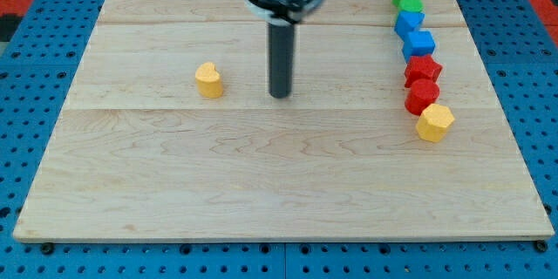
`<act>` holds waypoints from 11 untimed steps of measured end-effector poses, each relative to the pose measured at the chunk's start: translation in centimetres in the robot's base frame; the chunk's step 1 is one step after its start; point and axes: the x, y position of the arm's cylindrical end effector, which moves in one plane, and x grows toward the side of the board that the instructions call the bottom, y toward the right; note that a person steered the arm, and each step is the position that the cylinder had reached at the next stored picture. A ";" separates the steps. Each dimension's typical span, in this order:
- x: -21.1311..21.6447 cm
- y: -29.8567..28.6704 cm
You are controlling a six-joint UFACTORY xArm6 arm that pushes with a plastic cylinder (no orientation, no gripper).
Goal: Move the yellow heart below to the yellow hexagon
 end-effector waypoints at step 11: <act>10.0 -6.7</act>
